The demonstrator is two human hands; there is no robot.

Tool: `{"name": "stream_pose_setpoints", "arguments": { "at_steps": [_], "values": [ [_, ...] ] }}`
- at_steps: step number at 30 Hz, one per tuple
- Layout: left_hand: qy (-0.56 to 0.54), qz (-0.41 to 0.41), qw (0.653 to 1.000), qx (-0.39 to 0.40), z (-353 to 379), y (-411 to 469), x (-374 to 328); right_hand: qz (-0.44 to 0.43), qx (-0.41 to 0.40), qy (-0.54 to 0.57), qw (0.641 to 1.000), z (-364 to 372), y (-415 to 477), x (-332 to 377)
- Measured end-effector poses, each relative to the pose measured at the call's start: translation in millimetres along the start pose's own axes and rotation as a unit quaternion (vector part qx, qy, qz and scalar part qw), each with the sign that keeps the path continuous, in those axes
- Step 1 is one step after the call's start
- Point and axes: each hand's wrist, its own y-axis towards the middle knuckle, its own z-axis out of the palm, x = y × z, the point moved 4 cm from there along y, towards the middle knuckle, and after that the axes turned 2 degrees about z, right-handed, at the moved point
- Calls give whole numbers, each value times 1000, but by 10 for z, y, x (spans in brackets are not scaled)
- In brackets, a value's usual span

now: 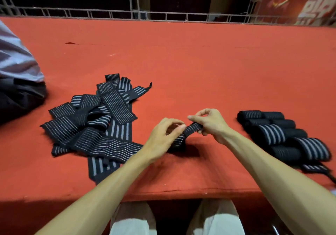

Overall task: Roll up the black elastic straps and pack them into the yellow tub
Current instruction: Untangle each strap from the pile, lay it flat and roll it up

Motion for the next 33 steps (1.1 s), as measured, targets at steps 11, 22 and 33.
{"name": "stream_pose_setpoints", "arguments": {
  "at_steps": [11,22,33],
  "values": [
    [-5,-42,998,-38,141,160,-131,-44,70,-24,996,-340,-186,58],
    [-122,-120,985,-27,-196,306,-111,-186,27,-144,972,-166,-60,394],
    [-137,-48,988,54,-212,192,-287,-67,33,117,990,-45,-119,668]
  ]
}}
